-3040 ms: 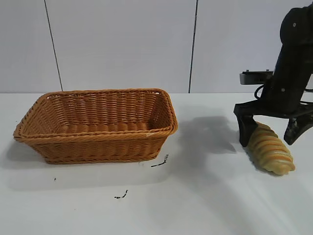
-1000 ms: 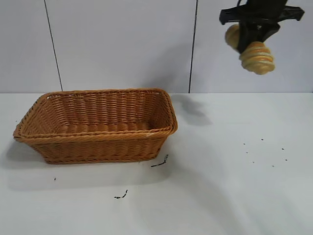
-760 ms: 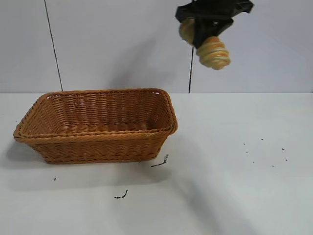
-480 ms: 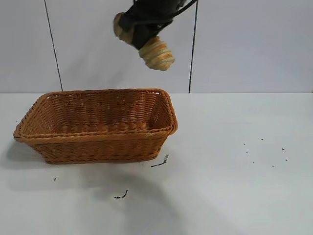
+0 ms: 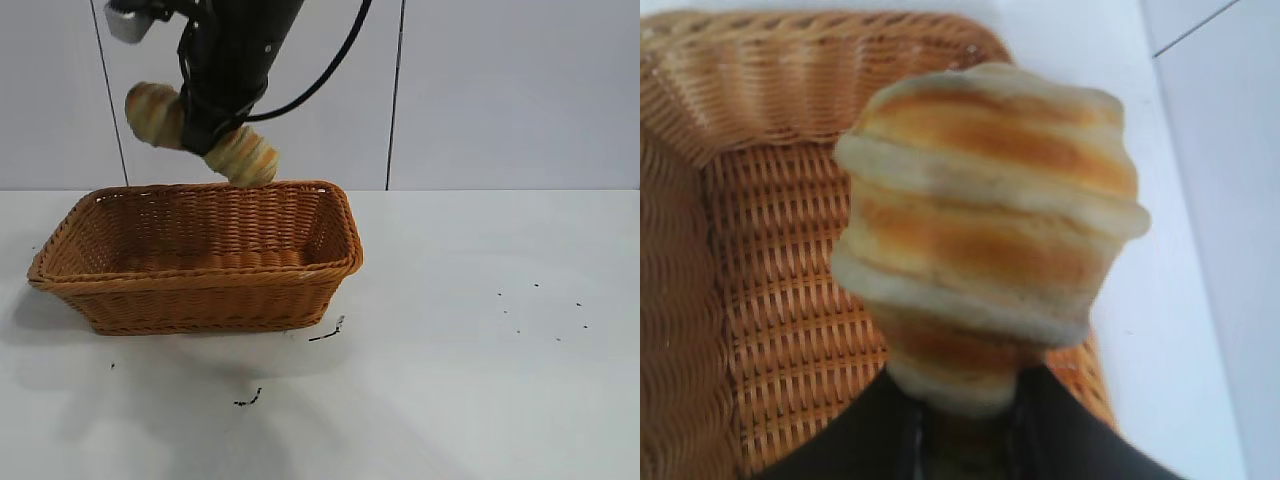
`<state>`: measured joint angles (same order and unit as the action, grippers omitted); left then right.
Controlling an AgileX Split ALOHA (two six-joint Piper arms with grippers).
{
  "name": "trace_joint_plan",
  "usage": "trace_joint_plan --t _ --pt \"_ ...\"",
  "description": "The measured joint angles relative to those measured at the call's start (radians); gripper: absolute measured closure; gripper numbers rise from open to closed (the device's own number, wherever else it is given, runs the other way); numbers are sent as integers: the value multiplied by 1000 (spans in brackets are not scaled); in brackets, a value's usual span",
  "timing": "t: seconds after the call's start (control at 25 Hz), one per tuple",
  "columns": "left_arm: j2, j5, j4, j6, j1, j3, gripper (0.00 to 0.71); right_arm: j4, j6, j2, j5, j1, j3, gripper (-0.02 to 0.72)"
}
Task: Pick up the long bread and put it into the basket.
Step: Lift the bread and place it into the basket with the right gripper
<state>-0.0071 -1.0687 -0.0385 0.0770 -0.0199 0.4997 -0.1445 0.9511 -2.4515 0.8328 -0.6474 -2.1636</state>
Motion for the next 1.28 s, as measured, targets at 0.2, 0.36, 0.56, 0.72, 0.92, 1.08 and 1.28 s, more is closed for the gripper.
trace_joint_plan --t 0.2,0.36,0.56,0.72,0.92,1.08,1.28 --pt "0 0 0 0 0 0 18 -15 0 -8 -4 0 0 325" --pt "0 0 0 0 0 0 18 -17 0 -8 -4 0 0 58" --pt "0 0 0 0 0 0 18 -17 0 12 -4 0 0 15" --pt "0 0 0 0 0 0 18 -18 -5 51 -3 0 0 15" --pt "0 0 0 0 0 0 18 -17 -181 97 13 0 0 14" --pt "0 0 0 0 0 0 18 28 -511 141 26 1 0 14" --pt "0 0 0 0 0 0 18 70 -753 159 68 51 0 14"
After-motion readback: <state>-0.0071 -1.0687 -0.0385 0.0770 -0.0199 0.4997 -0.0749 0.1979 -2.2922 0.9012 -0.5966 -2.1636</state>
